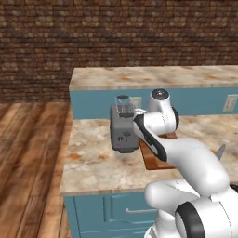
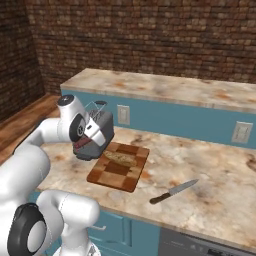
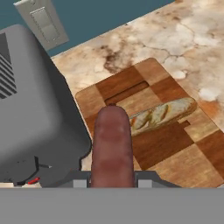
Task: Retrieve the sausage and cheese from the fridge and place them on the cutting board on the counter.
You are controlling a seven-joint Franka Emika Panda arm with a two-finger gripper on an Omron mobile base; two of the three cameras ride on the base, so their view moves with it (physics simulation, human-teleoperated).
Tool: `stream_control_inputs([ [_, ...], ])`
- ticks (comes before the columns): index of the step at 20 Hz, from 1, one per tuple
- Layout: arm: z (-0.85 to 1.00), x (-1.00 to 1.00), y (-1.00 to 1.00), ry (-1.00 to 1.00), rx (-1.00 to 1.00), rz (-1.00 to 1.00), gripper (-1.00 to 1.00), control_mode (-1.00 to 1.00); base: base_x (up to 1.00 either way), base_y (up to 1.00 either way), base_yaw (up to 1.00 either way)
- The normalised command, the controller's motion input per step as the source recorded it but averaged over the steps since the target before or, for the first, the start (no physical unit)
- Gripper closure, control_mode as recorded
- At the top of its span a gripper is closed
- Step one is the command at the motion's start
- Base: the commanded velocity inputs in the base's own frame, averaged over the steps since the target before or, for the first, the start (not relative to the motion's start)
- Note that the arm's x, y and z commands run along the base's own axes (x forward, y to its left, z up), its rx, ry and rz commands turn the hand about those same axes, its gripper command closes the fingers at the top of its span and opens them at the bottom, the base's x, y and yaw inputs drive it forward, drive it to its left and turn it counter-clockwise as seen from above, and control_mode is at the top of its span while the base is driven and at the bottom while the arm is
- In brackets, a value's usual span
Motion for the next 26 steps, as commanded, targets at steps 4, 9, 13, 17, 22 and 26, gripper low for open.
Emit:
stream_control_inputs([
  [4, 0.00, 0.00, 0.00, 0.00, 0.00, 0.00, 1.00, 1.00, 0.00, 0.00, 0.00],
  [9, 0.00, 0.00, 0.00, 0.00, 0.00, 0.00, 1.00, 1.00, 0.00, 0.00, 0.00],
  [13, 0.00, 0.00, 0.00, 0.00, 0.00, 0.00, 1.00, 1.00, 0.00, 0.00, 0.00],
  [17, 0.00, 0.00, 0.00, 0.00, 0.00, 0.00, 1.00, -1.00, 0.00, 0.00, 0.00],
  [22, 0.00, 0.00, 0.00, 0.00, 0.00, 0.00, 1.00, -1.00, 0.00, 0.00, 0.00],
  [26, -0.02, -0.06, -0.04, -0.01, 0.00, -0.01, 1.00, -1.00, 0.00, 0.00, 0.00],
])
